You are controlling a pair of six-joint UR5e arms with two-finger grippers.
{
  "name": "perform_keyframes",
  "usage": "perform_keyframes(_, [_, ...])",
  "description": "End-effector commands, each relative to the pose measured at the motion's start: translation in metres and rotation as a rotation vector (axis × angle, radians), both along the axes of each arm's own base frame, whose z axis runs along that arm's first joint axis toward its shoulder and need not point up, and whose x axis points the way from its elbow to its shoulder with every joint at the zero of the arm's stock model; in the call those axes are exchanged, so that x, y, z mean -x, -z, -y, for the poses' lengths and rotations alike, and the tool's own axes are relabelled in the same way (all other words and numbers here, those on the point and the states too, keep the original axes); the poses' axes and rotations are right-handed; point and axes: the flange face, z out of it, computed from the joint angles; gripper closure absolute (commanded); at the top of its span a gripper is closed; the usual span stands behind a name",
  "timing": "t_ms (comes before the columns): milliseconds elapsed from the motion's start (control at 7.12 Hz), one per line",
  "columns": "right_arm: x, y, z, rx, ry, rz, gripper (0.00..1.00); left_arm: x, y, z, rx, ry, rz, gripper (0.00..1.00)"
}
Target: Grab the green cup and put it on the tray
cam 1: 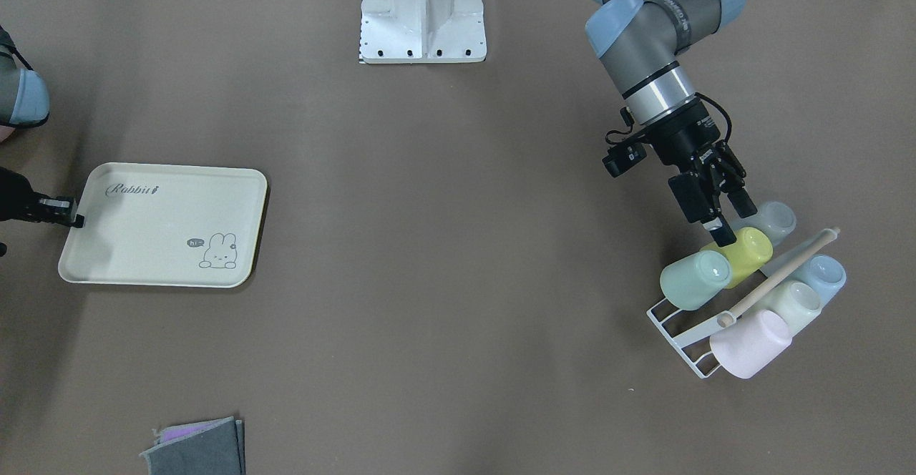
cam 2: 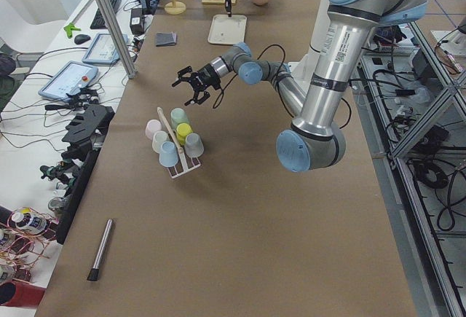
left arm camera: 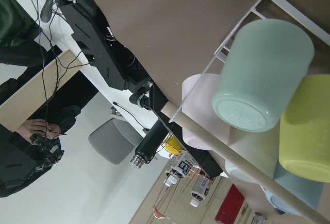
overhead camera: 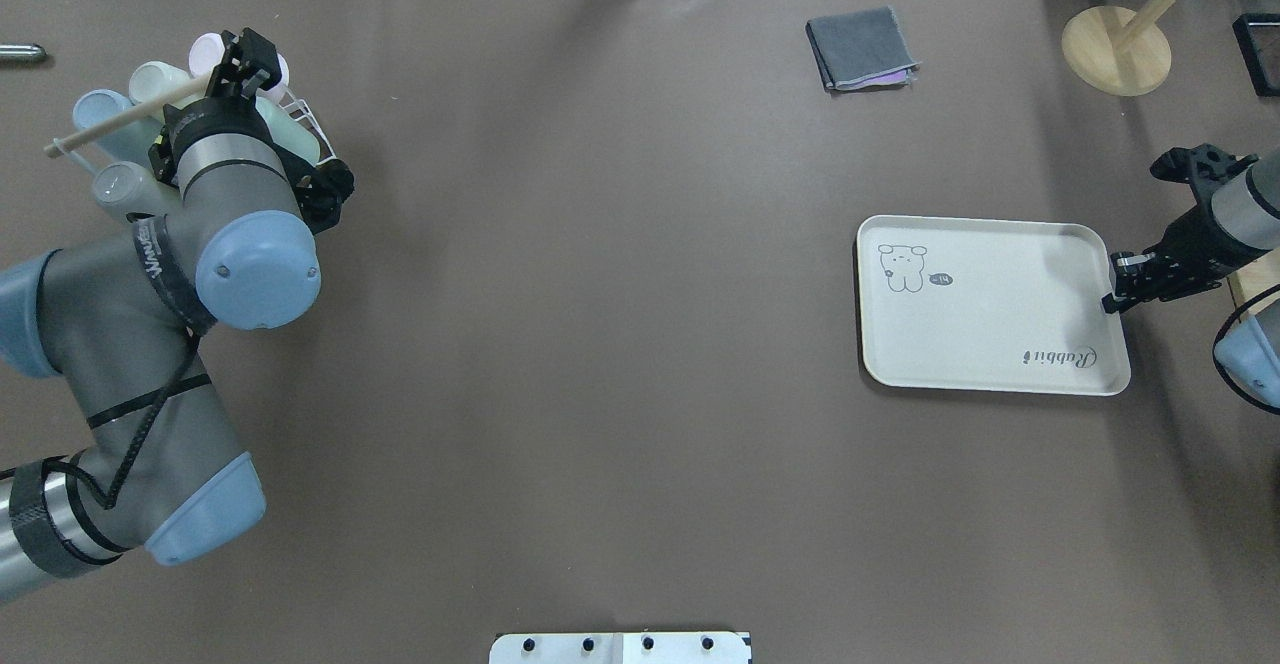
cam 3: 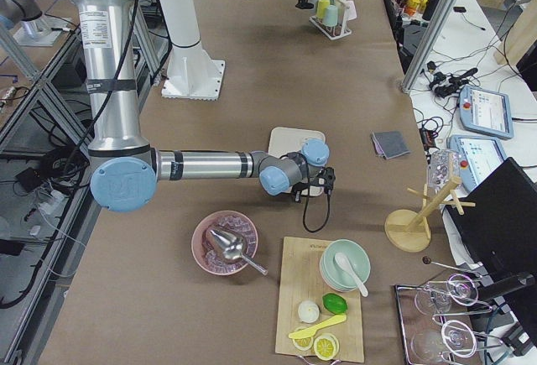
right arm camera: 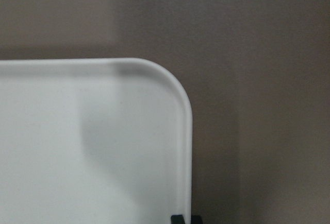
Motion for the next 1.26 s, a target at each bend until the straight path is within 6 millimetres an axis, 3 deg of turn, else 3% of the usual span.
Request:
perform_keyframes(0, [0.012,0.058,0.027,-0.028,0.026,0.115,1.00,-0.049,-0.021,-0.023,-0.118,-0.035,0.252,0.01])
perform_keyframes(140, [0.030,0.101,0.048,-0.010,-0.008,0.141,1.00,-0.058,-0.036,-0.020,-0.114,-0.036,0.292,0.01])
perform_keyframes(281, [0.065,0.160,0.051,0.033,-0.024,0.185,1.00,-0.069,-0.052,-0.017,-0.101,-0.042,0.319,0.01])
perform_keyframes(421, [0.110,0.196,0.041,0.012,0.022,0.203,1.00,-0.075,-0.069,-0.015,-0.092,-0.044,0.336,0.01])
perform_keyframes(702, [0.185,0.250,0.023,-0.011,0.047,0.202,1.00,-0.082,-0.091,-0.011,-0.079,-0.050,0.363,0.02])
perform_keyframes(983, [0.248,0.283,-0.006,-0.008,0.038,0.182,1.00,-0.090,-0.098,-0.009,-0.072,-0.054,0.376,0.02])
perform_keyframes(1124, [0.281,0.292,-0.032,0.011,0.052,0.177,1.00,-0.096,-0.103,-0.005,-0.067,-0.052,0.384,0.02])
